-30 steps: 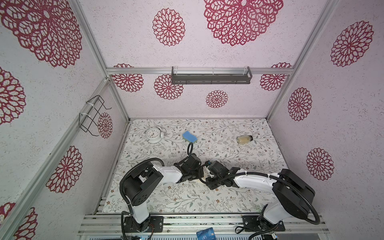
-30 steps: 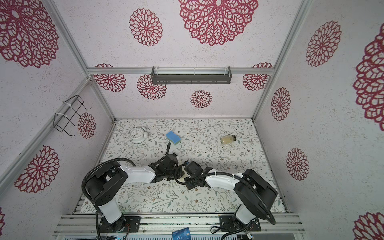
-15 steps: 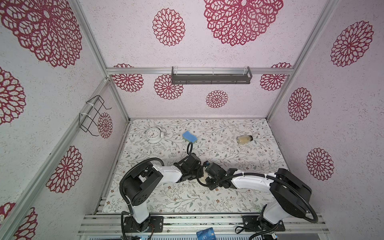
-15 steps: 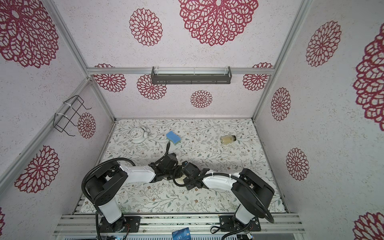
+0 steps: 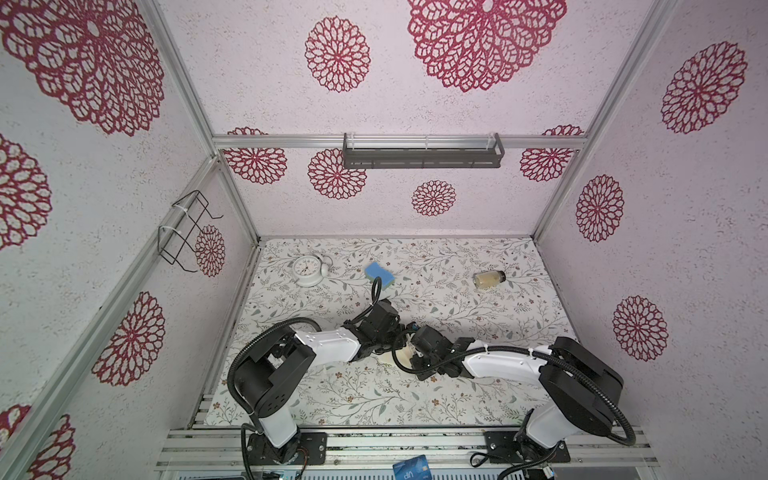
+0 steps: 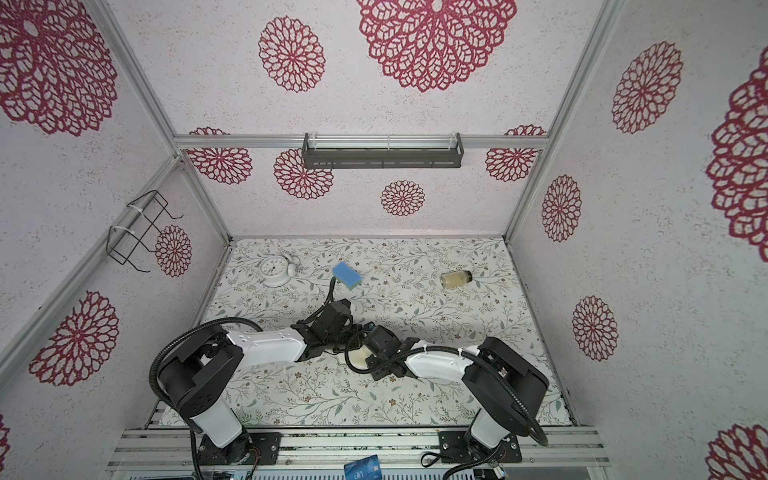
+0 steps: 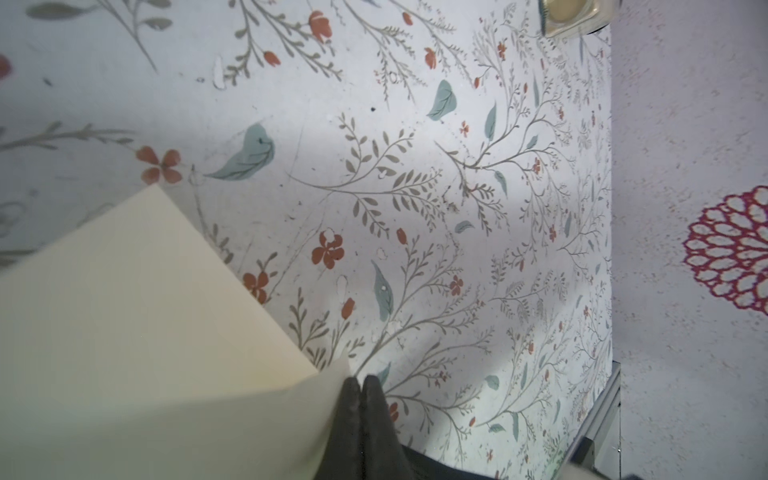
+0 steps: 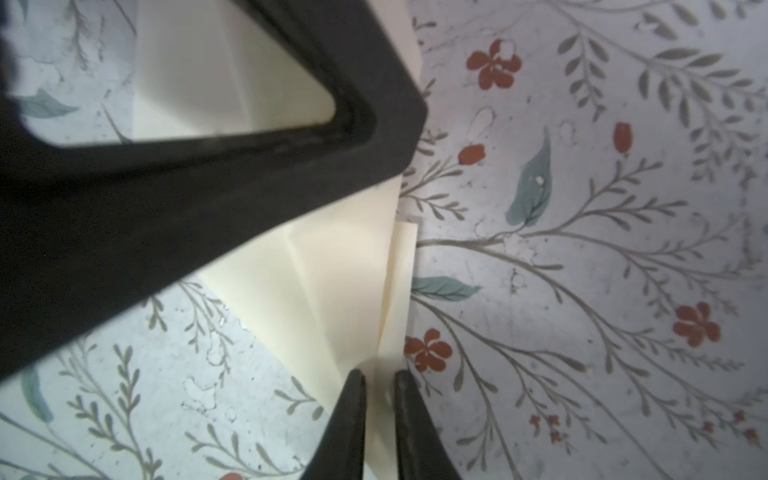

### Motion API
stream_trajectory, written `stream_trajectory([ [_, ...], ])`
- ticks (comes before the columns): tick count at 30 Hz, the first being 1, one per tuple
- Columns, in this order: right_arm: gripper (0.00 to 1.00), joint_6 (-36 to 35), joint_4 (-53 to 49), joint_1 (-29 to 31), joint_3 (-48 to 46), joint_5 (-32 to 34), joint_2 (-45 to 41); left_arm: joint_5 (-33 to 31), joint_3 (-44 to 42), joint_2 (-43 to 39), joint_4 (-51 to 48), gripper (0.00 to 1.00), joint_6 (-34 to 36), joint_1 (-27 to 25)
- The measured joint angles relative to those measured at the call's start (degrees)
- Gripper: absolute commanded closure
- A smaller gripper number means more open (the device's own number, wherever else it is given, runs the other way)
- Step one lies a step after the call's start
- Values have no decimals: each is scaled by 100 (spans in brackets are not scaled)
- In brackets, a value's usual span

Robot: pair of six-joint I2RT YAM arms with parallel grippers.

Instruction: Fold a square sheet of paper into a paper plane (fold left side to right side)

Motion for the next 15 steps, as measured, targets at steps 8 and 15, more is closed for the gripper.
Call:
stream_trajectory([
  [8, 91, 17, 142, -31, -50, -238, -2, 0, -315, -170, 4, 100, -9, -52],
  [15, 91, 46, 240, -125, -109, -417, -26, 0, -319, -90, 37, 100, -24, -116],
])
